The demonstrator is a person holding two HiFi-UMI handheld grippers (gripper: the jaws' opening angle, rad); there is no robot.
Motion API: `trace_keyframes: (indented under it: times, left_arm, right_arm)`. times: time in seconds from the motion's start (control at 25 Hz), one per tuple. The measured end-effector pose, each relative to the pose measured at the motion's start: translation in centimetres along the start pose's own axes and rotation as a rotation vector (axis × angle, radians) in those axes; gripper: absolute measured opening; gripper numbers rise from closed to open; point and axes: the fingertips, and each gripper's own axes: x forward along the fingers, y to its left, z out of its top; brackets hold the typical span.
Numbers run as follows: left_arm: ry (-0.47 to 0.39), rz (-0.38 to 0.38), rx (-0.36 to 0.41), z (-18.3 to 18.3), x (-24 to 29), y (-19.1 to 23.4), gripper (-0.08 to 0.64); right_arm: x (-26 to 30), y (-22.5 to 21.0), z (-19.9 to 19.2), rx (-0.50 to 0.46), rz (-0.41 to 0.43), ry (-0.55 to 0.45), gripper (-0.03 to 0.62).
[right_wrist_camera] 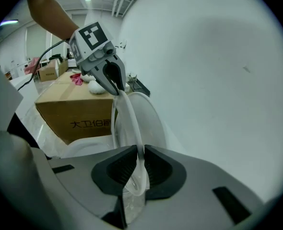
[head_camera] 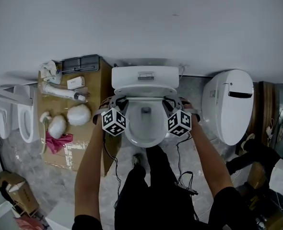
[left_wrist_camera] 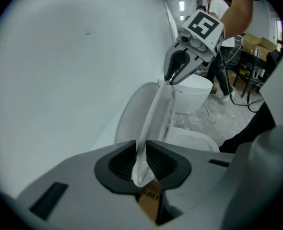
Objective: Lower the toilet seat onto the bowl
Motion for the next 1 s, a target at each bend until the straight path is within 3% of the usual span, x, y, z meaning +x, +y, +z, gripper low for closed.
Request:
trace_keyframes:
  times: [0.48, 0.72, 1.0]
  left_arm:
    - [-0.026, -0.142, 0.368, -3.8, -3.3, -10.3, 0.046]
    - [-0.030, -0.230, 0.451, -7.1, -4.2, -16.4, 0.058]
    - [-0.014, -0.337, 0.458, -11.1, -3.3, -23.0, 0.089]
  right_arm:
    - [-3.5, 10.6, -2.9, -0.120, 0.151, 0.083, 0.069]
    - [-3.9, 17.2, -5.3, -0.191, 0.196, 0.099, 0.074]
    - [-3.2, 24.1, -8.8, -0.198, 0.221, 0.139, 0.090]
